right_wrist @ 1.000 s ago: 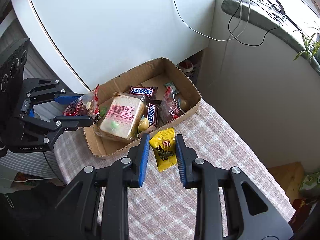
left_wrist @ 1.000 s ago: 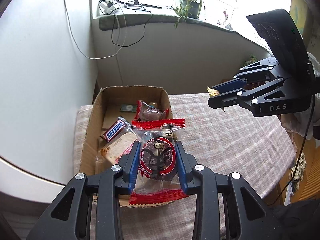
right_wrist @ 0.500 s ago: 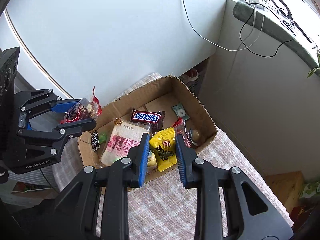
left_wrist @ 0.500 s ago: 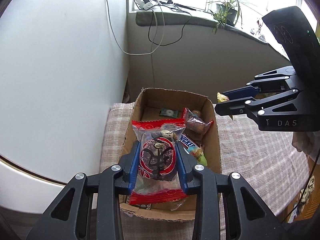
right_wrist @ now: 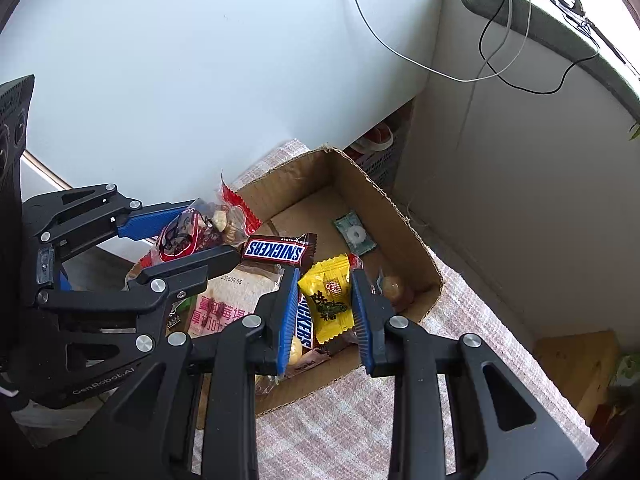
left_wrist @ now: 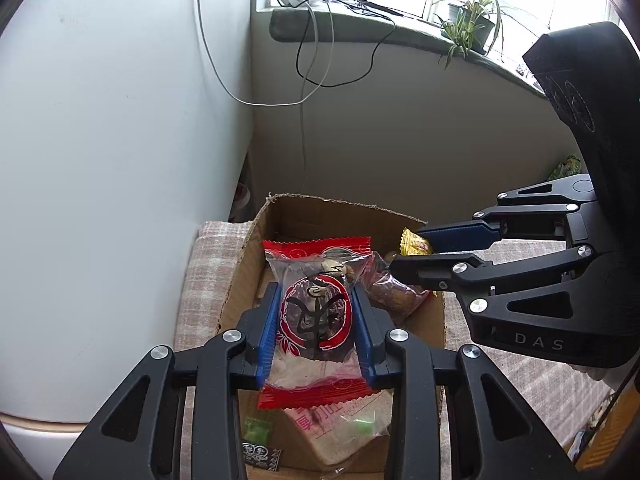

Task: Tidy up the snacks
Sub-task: 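Open the left gripper over the box while the right releases the yellow packet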

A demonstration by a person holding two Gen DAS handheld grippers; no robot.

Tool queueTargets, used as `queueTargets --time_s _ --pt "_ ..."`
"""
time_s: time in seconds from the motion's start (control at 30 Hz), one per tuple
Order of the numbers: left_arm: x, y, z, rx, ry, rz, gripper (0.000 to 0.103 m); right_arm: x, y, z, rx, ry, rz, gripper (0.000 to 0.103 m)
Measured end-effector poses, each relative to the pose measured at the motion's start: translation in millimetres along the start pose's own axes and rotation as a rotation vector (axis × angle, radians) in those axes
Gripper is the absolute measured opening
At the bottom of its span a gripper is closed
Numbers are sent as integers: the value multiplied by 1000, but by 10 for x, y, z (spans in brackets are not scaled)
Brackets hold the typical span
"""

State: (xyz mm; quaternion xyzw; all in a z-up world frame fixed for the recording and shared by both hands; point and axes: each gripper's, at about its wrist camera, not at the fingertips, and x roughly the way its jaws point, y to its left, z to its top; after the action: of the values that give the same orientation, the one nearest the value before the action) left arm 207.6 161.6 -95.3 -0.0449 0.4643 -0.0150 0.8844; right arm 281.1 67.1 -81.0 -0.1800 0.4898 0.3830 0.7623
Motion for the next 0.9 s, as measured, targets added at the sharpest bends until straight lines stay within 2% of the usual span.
queueTargets --time_s 0.37,0.6,0.7,0.8,0.9 --pt "127 9 28 12 26 13 33 200 -48 42 6 28 9 27" --pt "126 11 46 2 26 13 34 157 -40 38 -6 22 1 31" --pt "127 10 40 3 28 16 35 127 -49 31 -4 19 -4 38" --pt "104 13 38 -1 22 15 43 93 -61 13 1 16 -7 41" --pt "72 23 35 -5 18 15 44 53 -71 -12 4 13 -11 46"
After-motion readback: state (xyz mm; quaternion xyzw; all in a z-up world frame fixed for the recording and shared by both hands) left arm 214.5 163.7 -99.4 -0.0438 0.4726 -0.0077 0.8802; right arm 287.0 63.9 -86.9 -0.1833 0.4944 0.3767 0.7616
